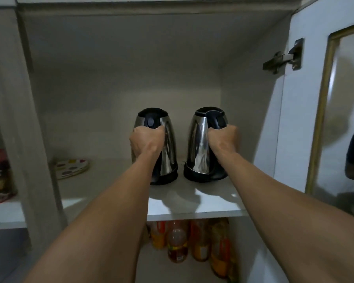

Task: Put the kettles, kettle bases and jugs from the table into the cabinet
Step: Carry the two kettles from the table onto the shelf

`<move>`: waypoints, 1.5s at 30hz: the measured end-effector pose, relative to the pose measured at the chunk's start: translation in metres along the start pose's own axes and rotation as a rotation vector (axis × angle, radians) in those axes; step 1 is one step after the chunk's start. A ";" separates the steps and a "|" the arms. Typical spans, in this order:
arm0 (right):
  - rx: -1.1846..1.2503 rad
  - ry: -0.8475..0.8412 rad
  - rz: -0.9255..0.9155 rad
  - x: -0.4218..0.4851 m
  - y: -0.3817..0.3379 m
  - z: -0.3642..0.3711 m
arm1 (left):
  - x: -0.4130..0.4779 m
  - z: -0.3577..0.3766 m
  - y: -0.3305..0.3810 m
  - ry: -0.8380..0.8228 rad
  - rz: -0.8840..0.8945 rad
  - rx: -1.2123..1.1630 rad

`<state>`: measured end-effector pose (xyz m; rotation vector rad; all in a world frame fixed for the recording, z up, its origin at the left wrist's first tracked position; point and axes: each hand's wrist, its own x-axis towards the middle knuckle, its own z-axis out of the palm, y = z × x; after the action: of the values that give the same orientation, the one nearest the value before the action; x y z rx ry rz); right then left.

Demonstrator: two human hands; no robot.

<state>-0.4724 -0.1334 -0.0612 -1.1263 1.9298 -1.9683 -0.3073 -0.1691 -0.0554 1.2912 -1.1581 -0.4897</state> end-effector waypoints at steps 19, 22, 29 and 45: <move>-0.118 0.077 0.143 0.078 0.054 0.096 | 0.107 0.082 -0.067 -0.165 -0.096 0.052; -0.125 0.077 0.138 0.076 0.057 0.096 | 0.104 0.080 -0.068 -0.156 -0.108 0.040; -0.142 -0.035 0.108 0.067 0.059 0.088 | 0.093 0.074 -0.069 -0.199 -0.097 0.034; -0.138 0.045 0.316 0.034 0.151 0.113 | 0.044 0.083 -0.156 -0.252 -0.032 0.072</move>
<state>-0.4855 -0.2660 -0.1988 -0.7514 2.1412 -1.7301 -0.3140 -0.2893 -0.1925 1.3390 -1.3760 -0.6530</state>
